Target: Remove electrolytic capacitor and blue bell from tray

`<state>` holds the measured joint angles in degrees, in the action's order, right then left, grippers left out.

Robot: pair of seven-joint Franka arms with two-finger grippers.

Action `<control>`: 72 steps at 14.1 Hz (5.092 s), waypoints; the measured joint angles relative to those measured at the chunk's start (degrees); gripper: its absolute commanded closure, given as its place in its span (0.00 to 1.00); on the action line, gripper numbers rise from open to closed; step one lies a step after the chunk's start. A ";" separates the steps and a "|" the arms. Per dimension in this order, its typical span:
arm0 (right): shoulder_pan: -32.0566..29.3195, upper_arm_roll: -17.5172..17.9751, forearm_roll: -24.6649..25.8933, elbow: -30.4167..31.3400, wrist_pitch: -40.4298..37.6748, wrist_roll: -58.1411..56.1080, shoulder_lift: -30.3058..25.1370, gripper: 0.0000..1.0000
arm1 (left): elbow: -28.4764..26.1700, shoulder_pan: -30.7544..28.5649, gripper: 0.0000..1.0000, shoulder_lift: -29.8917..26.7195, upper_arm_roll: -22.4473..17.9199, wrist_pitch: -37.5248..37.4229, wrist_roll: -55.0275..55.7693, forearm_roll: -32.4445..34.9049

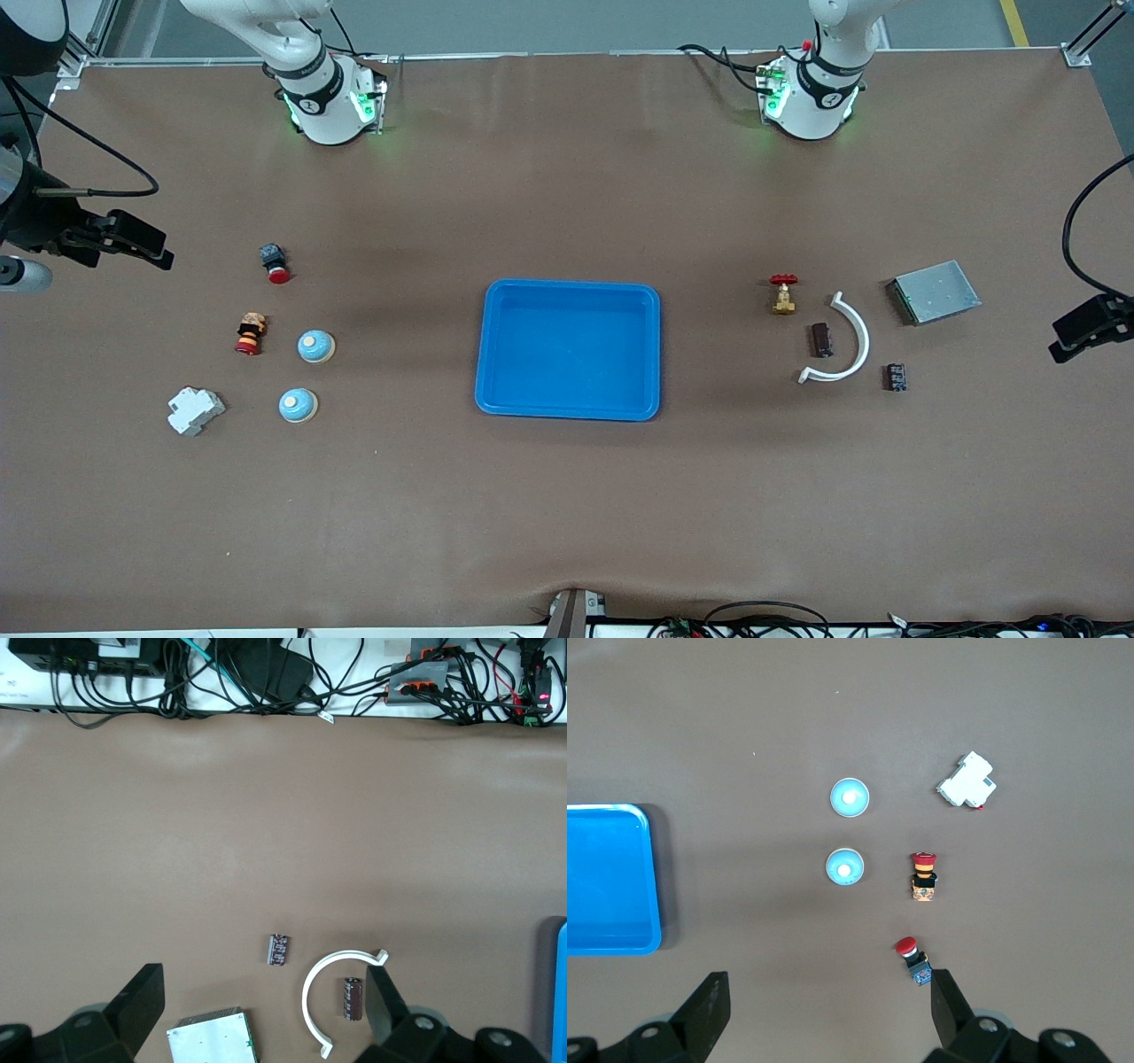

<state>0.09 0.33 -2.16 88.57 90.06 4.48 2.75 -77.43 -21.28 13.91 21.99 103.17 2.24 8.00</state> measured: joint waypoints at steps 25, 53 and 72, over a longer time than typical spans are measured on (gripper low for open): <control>-0.01 -0.10 -0.81 0.18 0.23 0.58 0.00 0.00 | -5.31 20.45 0.00 -9.48 -19.43 -3.45 -7.15 -5.17; -0.01 -0.18 0.55 0.81 2.54 -0.32 -0.05 0.00 | -7.57 18.16 0.00 -11.18 -17.17 -1.20 -2.17 -10.14; -0.01 -0.15 0.62 1.17 2.64 -1.43 -0.05 0.00 | -8.91 22.14 0.00 -9.39 -18.24 1.50 -1.85 -9.71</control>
<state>0.09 0.19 -1.54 89.74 92.70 3.06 2.70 -86.34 0.86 4.52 3.76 104.67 0.39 -1.71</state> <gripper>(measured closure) 0.000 0.000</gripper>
